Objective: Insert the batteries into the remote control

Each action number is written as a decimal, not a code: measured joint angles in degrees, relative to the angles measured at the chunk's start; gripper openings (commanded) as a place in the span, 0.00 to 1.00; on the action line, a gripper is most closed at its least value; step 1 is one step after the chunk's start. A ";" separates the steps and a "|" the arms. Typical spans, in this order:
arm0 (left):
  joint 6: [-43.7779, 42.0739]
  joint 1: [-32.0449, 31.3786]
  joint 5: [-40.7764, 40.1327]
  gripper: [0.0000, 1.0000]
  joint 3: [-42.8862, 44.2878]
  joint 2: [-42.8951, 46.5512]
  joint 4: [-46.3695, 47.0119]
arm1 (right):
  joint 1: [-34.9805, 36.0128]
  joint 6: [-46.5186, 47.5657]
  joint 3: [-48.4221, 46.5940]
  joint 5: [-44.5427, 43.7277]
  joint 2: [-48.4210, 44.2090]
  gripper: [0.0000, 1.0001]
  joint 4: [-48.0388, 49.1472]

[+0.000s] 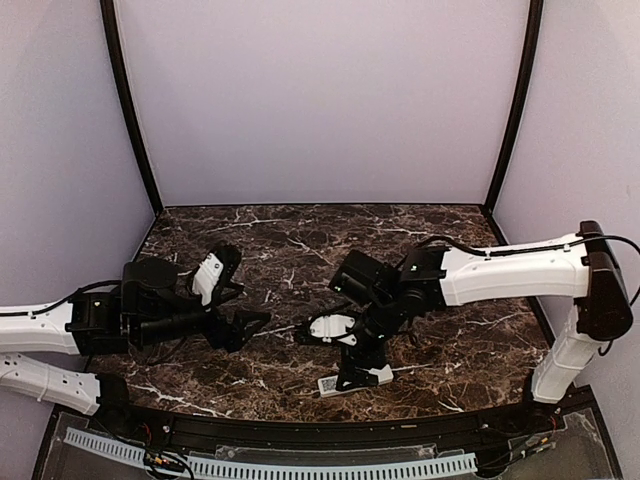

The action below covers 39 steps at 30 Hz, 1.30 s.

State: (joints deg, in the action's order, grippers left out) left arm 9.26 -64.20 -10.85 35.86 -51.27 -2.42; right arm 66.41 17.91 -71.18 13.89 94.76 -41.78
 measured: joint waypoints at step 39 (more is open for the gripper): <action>-4.26 0.09 -1.42 0.78 -0.13 0.79 1.64 | -3.04 -3.98 -9.99 5.51 -1.64 0.16 7.82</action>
State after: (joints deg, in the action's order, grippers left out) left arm 4.99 -64.12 -12.27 35.73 -50.48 -0.78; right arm 63.37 13.93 -81.17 19.40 93.12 -33.95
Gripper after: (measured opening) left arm 0.771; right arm 0.336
